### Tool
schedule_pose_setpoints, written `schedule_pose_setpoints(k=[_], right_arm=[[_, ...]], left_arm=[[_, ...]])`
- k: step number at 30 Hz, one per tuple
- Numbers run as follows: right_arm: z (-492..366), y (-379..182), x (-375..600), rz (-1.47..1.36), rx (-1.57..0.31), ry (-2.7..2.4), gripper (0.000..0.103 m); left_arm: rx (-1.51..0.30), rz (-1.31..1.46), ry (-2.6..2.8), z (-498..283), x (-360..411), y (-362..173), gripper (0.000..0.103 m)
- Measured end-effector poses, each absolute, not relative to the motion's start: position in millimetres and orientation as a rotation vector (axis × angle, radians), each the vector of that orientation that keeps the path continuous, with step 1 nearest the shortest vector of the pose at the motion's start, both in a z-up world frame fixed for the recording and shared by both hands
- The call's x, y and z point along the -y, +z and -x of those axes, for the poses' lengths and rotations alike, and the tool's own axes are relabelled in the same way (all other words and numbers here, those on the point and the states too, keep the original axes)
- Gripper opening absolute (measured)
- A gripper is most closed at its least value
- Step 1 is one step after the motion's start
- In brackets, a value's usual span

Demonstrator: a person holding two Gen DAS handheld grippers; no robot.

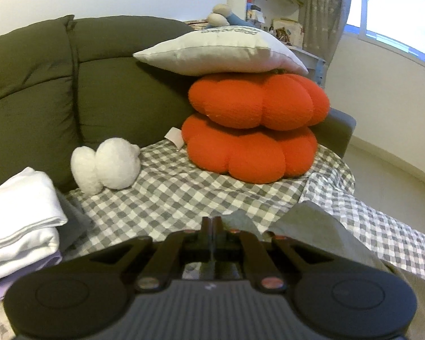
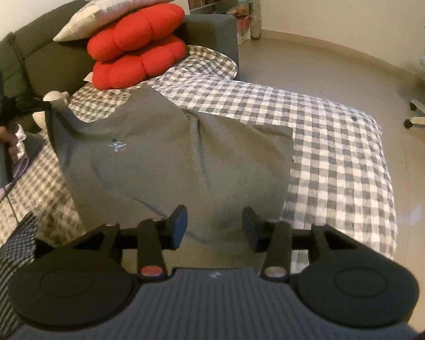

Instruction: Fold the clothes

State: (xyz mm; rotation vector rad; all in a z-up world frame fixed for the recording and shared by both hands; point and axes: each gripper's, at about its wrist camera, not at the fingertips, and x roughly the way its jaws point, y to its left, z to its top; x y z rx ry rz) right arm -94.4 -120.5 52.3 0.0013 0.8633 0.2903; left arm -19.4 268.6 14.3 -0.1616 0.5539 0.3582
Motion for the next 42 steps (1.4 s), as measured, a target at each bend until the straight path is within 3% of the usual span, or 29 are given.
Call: schedule_pose_setpoints(k=[37,39,41,42], right_arm=[[-107,-37,130,-0.053,-0.876,0.322,0.047],[-103,-35,134,-0.047,-0.872,0.308,0.038],[-100,-33,137,-0.041,-0.867,0.295,0.011],[-98,-32,139,-0.038,-0.865,0.288,0.005]], left_arm=[[-0.7,0.046,0.217,-32,-187,-35,0.001],[-0.697,0.04,0.216,-33,-184,-34,0.001],[-0.694,0.035,0.216,-33,-182,-32,0.001],[-0.693,0.032,0.215,-34,-180,-31,0.001]])
